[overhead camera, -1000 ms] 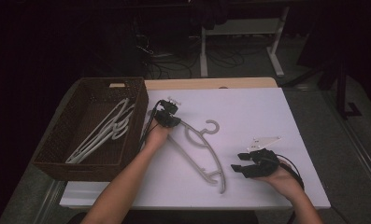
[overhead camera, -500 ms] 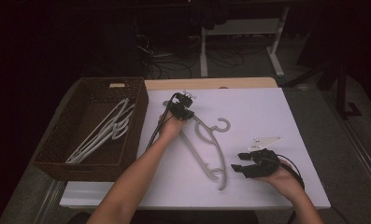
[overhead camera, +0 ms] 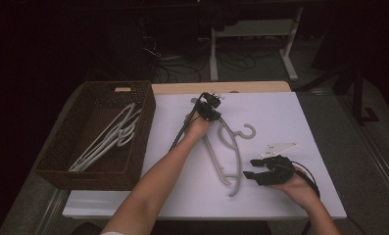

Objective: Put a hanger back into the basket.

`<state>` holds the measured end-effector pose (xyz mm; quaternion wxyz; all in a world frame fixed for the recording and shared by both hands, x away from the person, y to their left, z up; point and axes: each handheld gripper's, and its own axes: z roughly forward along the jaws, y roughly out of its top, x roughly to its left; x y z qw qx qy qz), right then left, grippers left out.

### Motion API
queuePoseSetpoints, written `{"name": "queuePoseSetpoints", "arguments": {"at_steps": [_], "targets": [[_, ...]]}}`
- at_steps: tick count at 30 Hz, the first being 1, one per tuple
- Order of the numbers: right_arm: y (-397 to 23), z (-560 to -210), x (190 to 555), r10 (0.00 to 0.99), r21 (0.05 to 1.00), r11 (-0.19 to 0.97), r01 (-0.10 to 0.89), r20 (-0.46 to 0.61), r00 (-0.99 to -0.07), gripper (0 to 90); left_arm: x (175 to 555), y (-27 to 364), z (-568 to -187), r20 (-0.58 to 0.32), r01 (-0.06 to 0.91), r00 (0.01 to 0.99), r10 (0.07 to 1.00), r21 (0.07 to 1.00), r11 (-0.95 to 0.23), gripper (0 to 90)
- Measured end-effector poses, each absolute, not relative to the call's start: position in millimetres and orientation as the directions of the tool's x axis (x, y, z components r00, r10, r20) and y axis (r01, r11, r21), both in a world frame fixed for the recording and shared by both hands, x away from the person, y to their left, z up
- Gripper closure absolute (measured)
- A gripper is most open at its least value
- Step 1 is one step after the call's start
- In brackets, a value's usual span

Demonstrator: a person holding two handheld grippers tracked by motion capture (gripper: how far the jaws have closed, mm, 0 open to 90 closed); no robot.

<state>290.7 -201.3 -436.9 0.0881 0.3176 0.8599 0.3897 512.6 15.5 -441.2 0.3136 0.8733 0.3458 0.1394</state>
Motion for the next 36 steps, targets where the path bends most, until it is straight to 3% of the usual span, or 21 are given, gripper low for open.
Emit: {"name": "queuePoseSetpoints", "arguments": {"at_steps": [6,12,20,27,36], "targets": [[-205.6,-435.6,291.9,0.636,0.732,0.476,0.488,0.096,-0.766,45.0,489.7,20.8,-423.5,-0.055,0.51,0.753,0.656,0.68,-0.528,76.2],[-214.1,-435.4,296.3,0.669,0.737,0.443,0.511,0.108,-0.736,42.6,445.6,14.5,-412.9,-0.124,0.477,0.815,0.566,0.699,-0.533,74.3],[-226.3,-431.3,297.3,0.703,0.75,0.395,0.531,0.125,-0.7,37.0,403.2,-11.5,-423.8,-0.146,0.422,0.878,0.455,0.685,-0.594,90.0],[-236.8,-431.4,298.2,0.741,0.747,0.371,0.552,0.12,-0.661,27.3,381.6,-32.4,-440.9,-0.151,0.398,0.902,0.404,0.649,-0.648,90.0],[-240.5,-432.5,299.7,0.756,0.747,0.363,0.556,0.113,-0.645,25.4,360.4,-33.0,-449.4,-0.153,0.38,0.917,0.368,0.617,-0.689,90.0]]}}
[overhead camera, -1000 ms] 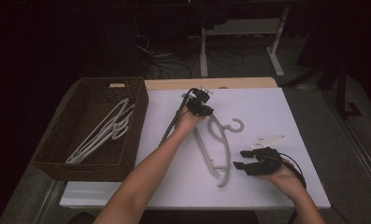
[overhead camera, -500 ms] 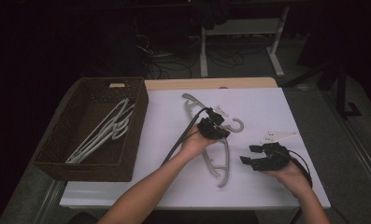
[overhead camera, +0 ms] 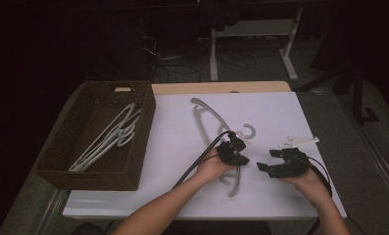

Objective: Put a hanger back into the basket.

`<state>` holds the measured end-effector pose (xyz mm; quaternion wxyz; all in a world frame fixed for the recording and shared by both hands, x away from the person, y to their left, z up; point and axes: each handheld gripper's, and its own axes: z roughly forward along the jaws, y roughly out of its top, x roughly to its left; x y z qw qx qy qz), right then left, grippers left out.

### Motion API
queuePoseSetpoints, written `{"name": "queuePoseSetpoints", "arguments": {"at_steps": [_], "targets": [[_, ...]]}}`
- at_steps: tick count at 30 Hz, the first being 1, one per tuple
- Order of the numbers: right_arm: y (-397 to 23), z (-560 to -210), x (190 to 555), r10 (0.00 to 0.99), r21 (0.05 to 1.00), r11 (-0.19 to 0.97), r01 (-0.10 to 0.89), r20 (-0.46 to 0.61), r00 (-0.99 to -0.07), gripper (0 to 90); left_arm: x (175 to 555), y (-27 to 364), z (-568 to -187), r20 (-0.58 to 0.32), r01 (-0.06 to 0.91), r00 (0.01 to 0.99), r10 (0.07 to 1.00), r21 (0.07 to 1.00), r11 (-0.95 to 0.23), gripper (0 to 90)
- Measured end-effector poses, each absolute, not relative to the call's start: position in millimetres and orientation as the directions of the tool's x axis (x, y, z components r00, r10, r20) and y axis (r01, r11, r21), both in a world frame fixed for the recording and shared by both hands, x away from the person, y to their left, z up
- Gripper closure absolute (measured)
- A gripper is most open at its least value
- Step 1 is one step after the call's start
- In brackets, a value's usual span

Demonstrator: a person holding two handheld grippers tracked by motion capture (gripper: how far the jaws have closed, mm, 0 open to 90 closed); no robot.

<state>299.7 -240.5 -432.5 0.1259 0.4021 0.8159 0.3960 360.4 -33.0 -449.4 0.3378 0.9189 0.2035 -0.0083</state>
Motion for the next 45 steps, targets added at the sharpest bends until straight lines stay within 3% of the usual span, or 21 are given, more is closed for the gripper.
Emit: {"name": "queuePoseSetpoints", "arguments": {"at_steps": [7,10,20,27,34,43,45], "targets": [[-241.4,-432.1,299.5,0.761,0.749,0.357,0.559,0.113,-0.638,25.2,343.9,-13.7,-445.0,-0.101,0.343,0.93,0.353,0.583,-0.737,90.0],[-240.9,-432.7,300.3,0.763,0.745,0.36,0.561,0.111,-0.637,24.9,333.2,13.9,-442.9,-0.084,0.342,0.929,0.361,0.566,-0.75,90.0],[-236.2,-432.0,300.3,0.762,0.745,0.365,0.558,0.105,-0.639,24.8,316.0,86.7,-444.1,-0.099,0.411,0.896,0.432,0.548,-0.728,90.0],[-233.3,-432.0,300.9,0.759,0.744,0.37,0.556,0.103,-0.643,24.8,312.4,107.3,-442.0,-0.09,0.43,0.882,0.463,0.556,-0.711,90.0],[-233.5,-432.2,300.9,0.758,0.744,0.37,0.556,0.104,-0.643,24.8,336.1,113.2,-421.3,-0.053,0.47,0.821,0.569,0.629,-0.619,69.3],[-234.4,-432.5,300.8,0.759,0.744,0.369,0.557,0.105,-0.643,24.8,397.2,130.3,-417.6,0.023,0.55,0.66,0.751,0.666,-0.504,55.8],[-234.3,-432.6,301.0,0.759,0.743,0.37,0.557,0.103,-0.643,24.8,409.5,133.7,-419.8,0.006,0.579,0.631,0.776,0.662,-0.476,54.1]]}}
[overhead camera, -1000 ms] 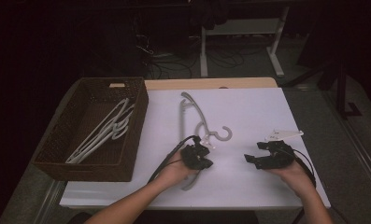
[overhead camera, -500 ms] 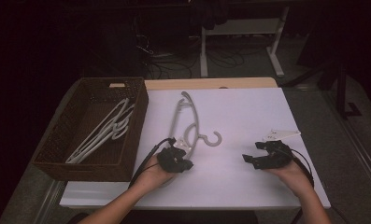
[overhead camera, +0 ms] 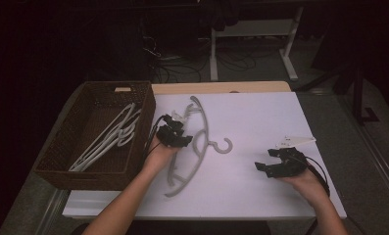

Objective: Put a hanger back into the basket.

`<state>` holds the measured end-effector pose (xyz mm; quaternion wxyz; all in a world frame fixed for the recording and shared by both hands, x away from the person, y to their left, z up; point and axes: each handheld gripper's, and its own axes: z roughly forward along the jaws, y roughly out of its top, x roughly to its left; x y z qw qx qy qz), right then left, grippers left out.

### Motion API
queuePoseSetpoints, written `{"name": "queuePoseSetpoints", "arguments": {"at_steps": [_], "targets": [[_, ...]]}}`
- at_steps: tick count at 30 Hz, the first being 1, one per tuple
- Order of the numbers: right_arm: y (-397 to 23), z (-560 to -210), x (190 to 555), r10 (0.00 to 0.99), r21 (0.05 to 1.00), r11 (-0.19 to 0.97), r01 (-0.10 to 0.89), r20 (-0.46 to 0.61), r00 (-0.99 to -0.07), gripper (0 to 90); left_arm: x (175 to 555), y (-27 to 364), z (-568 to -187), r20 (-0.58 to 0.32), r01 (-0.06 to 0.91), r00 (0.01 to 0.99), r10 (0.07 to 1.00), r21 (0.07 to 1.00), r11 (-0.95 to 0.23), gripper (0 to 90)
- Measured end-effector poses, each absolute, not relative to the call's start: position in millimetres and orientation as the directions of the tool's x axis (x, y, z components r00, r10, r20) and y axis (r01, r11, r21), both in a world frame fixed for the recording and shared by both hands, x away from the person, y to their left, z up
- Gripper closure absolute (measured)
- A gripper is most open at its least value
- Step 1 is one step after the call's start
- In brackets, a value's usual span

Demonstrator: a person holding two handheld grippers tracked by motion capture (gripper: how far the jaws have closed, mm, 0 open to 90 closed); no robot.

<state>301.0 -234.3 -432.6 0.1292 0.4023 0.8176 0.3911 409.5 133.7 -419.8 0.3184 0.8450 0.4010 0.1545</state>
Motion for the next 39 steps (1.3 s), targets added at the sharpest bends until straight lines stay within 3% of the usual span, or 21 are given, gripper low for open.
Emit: {"name": "queuePoseSetpoints", "arguments": {"at_steps": [7,13,20,24,39], "targets": [[-234.9,-433.0,301.2,0.758,0.744,0.371,0.556,0.104,-0.644,24.8,442.7,141.4,-438.9,-0.006,0.654,0.552,0.834,0.623,-0.428,52.5],[-236.6,-433.2,301.4,0.76,0.745,0.367,0.558,0.106,-0.641,24.8,445.3,139.8,-445.5,-0.031,0.665,0.57,0.821,0.605,-0.438,68.2],[-235.8,-433.1,301.6,0.758,0.746,0.369,0.554,0.104,-0.644,24.8,444.3,134.4,-444.6,-0.052,0.668,0.579,0.814,0.602,-0.437,71.3],[-236.1,-433.0,301.9,0.758,0.746,0.369,0.555,0.104,-0.643,24.8,440.1,123.4,-443.1,-0.06,0.646,0.619,0.783,0.606,-0.464,80.5],[-235.7,-433.2,301.8,0.755,0.746,0.373,0.552,0.101,-0.647,24.8,405.6,42.0,-445.2,-0.098,0.511,0.807,0.582,0.609,-0.607,81.0]]}}
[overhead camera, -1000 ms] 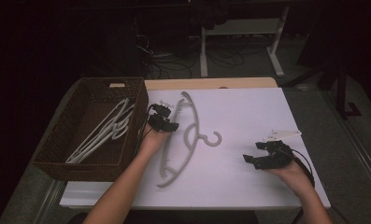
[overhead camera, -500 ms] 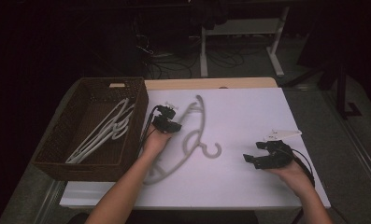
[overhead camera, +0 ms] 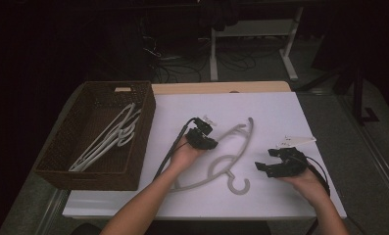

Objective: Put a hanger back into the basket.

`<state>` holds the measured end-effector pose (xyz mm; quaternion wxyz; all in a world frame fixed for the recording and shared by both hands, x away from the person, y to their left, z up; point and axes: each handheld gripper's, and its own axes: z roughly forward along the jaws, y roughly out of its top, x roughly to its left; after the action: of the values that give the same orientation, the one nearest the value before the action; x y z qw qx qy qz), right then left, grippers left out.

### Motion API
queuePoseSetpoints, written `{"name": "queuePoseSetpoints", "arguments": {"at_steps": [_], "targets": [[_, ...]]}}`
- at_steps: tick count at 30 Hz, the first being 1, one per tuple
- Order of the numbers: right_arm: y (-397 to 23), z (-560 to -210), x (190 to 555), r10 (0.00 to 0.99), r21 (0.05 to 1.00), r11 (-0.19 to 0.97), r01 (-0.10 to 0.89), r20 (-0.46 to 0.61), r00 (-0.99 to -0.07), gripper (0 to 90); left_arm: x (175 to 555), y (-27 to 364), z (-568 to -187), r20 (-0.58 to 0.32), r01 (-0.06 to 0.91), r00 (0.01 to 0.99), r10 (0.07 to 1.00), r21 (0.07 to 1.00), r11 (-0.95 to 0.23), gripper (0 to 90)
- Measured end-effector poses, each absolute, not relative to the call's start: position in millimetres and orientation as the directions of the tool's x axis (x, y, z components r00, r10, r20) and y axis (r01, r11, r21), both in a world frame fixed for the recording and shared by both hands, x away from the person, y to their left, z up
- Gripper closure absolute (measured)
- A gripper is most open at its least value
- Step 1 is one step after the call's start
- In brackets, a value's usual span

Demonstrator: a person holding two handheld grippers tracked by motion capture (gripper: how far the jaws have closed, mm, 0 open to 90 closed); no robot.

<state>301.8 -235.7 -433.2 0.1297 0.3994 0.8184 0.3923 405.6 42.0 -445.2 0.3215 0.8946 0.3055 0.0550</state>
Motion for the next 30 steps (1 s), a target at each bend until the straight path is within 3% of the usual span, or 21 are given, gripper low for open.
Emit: {"name": "queuePoseSetpoints", "arguments": {"at_steps": [5,12,18,20,30], "targets": [[-236.1,-433.0,301.6,0.756,0.746,0.372,0.552,0.102,-0.647,25.1,400.5,30.9,-447.0,-0.096,0.484,0.828,0.552,0.62,-0.618,80.2],[-235.2,-425.8,304.3,0.762,0.757,0.362,0.544,0.095,-0.64,27.4,394.4,54.3,-428.7,-0.116,0.472,0.833,0.541,0.659,-0.586,62.4],[-229.1,-417.5,316.1,0.775,0.761,0.351,0.546,0.091,-0.625,36.5,376.2,80.2,-413.3,-0.11,0.425,0.858,0.502,0.702,-0.571,50.2],[-223.8,-412.9,326.3,0.781,0.766,0.345,0.543,0.087,-0.618,48.1,361.7,96.9,-409.0,-0.117,0.387,0.882,0.456,0.732,-0.561,46.5],[-198.0,-411.8,374.0,0.786,0.745,0.364,0.559,0.077,-0.613,82.0,321.6,133.5,-416.1,-0.14,0.344,0.917,0.374,0.753,-0.56,35.2]]}}
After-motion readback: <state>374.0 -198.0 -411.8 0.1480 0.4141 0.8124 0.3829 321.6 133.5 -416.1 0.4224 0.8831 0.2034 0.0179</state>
